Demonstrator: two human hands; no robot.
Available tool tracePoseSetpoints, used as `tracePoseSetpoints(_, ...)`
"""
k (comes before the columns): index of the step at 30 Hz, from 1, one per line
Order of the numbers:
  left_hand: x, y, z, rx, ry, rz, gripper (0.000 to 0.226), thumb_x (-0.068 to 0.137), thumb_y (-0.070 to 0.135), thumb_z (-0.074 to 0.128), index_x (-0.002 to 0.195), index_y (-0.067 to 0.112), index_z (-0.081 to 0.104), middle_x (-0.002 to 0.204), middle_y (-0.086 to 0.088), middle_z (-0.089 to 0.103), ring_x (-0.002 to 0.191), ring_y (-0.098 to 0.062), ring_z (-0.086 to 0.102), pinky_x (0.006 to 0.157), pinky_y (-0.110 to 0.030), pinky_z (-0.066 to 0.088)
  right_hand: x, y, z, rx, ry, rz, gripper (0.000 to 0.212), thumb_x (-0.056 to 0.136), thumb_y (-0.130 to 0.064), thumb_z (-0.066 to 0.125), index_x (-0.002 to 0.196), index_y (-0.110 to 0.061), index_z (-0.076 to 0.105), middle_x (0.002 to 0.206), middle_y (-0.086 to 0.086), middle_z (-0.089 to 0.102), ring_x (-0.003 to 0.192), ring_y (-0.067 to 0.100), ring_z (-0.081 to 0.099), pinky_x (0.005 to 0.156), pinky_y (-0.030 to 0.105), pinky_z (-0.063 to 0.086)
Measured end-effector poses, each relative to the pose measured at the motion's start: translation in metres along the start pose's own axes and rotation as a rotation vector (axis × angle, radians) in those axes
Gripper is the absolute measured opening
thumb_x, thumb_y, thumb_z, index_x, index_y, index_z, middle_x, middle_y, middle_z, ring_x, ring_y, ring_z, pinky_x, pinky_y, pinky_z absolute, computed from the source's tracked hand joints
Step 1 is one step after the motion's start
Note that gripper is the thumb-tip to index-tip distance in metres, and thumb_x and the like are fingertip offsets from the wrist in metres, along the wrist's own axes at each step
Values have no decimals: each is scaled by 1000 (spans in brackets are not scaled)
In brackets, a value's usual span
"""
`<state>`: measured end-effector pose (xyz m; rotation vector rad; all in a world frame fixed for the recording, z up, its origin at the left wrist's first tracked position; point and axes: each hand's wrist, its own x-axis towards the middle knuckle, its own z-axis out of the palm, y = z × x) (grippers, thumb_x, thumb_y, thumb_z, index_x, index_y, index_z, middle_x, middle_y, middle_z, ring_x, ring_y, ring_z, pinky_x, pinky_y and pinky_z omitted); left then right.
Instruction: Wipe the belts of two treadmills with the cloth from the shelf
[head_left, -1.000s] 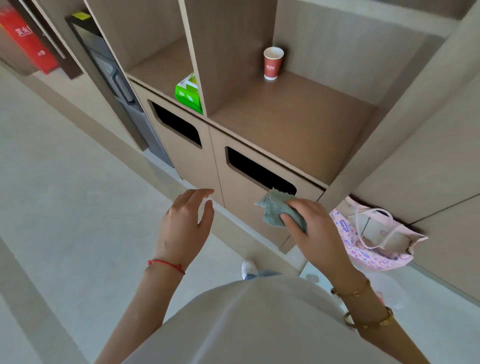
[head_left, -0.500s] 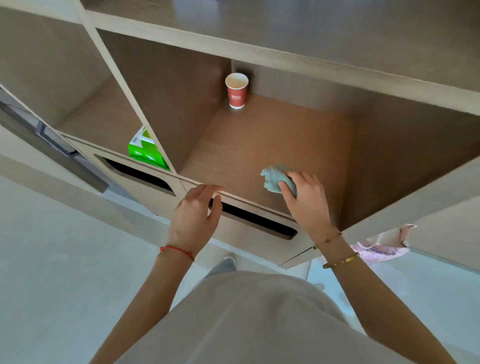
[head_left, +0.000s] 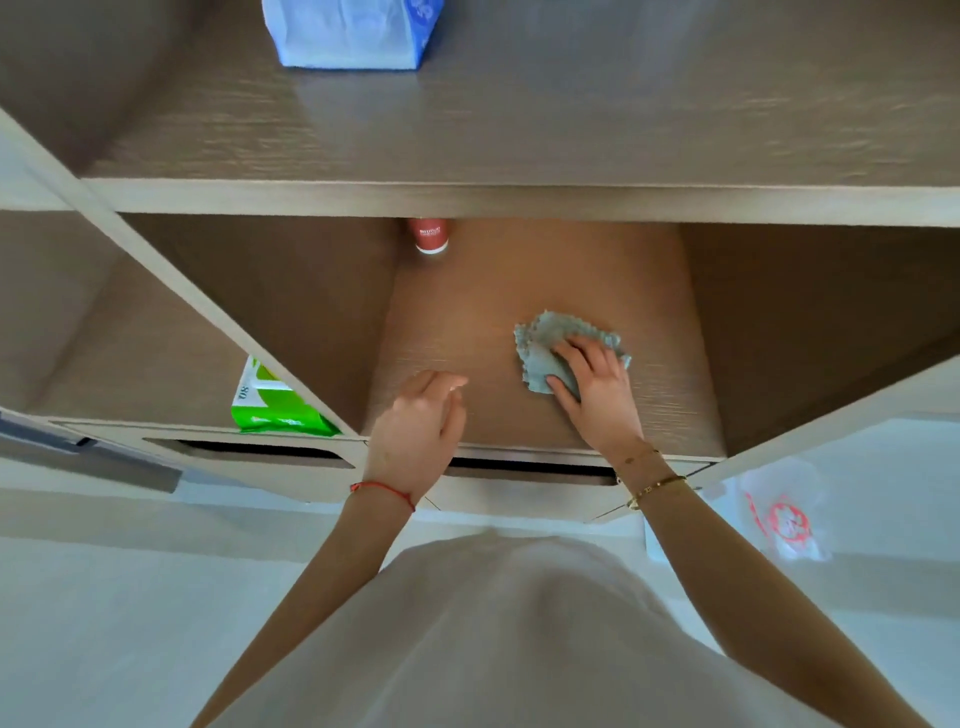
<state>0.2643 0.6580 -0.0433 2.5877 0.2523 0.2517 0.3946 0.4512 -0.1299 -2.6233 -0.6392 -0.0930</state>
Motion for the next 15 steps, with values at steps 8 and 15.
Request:
tracePoseSetpoints(8,6,0,3,-49,7,16,24,96,12,53,115,18,67,109,1,67,79,-16,59,68,-29,48,-34,-9,-51,143,91,67,45,94,-45,48,128,-17,57,130,3,58,121,23,50,99,40,41)
tracePoseSetpoints(15,-12,8,4,-107,80,15,33,93,29,44,115,20,67,111,5,66,100,-20,63,77,-36,55,-88,-4,-89,182,90,108,35,93,-31,61,125,-17,61,121,0,63,112,22,54,95,42,47)
